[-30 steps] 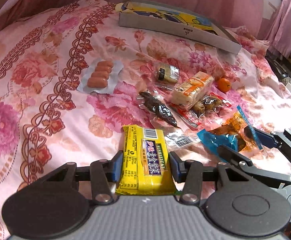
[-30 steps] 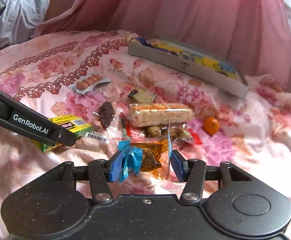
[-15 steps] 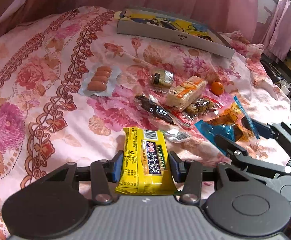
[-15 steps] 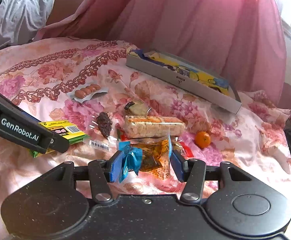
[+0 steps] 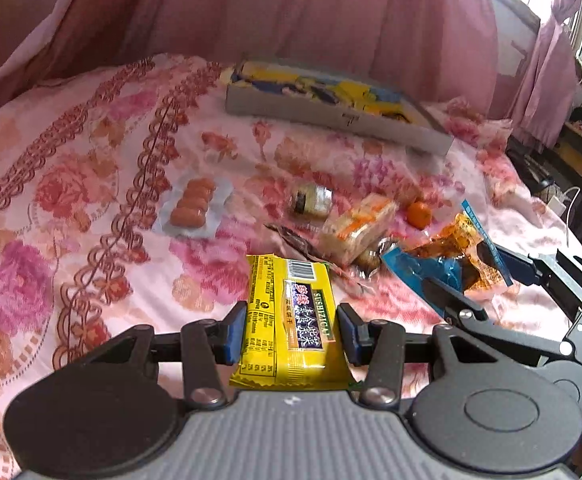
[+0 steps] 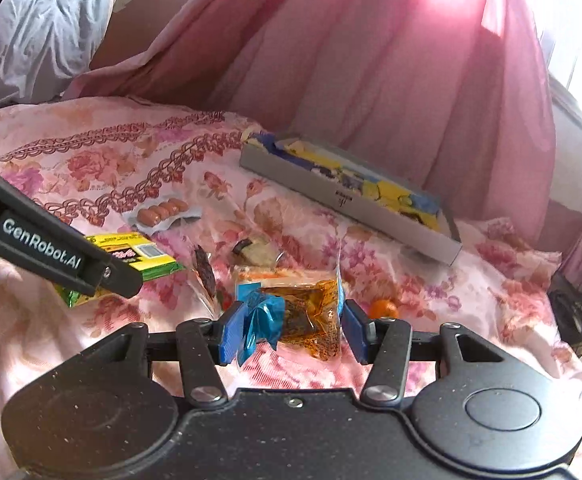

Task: Organize snacks
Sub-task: 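Carry yellow bar and candy bag toward the grey tray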

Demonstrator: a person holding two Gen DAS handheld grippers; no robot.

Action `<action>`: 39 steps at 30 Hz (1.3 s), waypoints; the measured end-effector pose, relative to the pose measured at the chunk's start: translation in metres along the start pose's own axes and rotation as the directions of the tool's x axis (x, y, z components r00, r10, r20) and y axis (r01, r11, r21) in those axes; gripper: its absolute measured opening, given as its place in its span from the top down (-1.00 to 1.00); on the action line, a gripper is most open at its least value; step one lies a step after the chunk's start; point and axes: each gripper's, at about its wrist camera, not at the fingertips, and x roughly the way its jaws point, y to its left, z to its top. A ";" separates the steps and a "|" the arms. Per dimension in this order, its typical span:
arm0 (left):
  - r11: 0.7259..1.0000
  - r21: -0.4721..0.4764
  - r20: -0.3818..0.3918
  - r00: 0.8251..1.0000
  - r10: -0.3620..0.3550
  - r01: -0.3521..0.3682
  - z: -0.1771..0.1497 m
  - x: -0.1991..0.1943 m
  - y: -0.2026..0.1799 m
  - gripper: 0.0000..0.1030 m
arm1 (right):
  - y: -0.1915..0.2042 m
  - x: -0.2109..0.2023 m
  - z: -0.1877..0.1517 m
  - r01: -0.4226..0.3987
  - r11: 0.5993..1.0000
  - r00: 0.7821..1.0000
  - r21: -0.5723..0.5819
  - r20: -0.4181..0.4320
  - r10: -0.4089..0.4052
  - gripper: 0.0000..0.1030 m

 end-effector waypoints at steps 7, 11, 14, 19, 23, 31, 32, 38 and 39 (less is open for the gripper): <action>1.000 0.004 0.079 0.997 -0.014 0.013 0.018 -0.002 -0.006 0.01 | -0.007 -0.001 0.006 0.038 0.999 0.997 -0.015 0.067 -0.037 -0.04; 1.000 0.014 0.121 0.993 -0.006 0.004 0.038 0.004 -0.010 0.01 | -0.017 0.007 0.014 0.064 0.998 0.991 -0.018 0.122 -0.061 -0.04; 1.000 0.013 0.149 0.989 0.001 -0.003 0.058 0.015 -0.014 0.01 | -0.029 0.021 0.022 0.071 0.997 0.985 0.003 0.155 -0.071 -0.04; 0.999 0.030 0.200 0.980 0.016 -0.022 0.100 0.042 -0.025 0.01 | -0.053 0.051 0.034 0.111 0.993 0.968 0.036 0.222 -0.117 -0.04; 0.998 0.044 0.248 0.968 0.029 -0.041 0.135 0.071 -0.035 0.01 | -0.077 0.087 0.044 0.141 0.987 0.955 0.079 0.253 -0.157 -0.04; 0.998 -0.033 0.308 0.949 0.067 -0.060 0.202 0.145 -0.046 0.01 | -0.115 0.149 0.068 0.136 0.979 0.940 0.155 0.292 -0.177 0.35; 0.997 -0.042 0.299 0.951 0.072 -0.062 0.207 0.155 -0.048 0.01 | -0.118 0.161 0.069 0.128 0.979 0.946 0.155 0.276 -0.168 0.35; 0.994 -0.044 0.248 0.963 0.104 -0.096 0.220 0.202 -0.055 0.01 | -0.135 0.201 0.055 0.113 0.970 0.967 0.215 0.199 -0.157 0.35; 0.994 -0.038 0.241 0.965 0.106 -0.100 0.220 0.207 -0.055 0.01 | -0.138 0.202 0.053 0.108 0.966 0.969 0.235 0.191 -0.155 0.33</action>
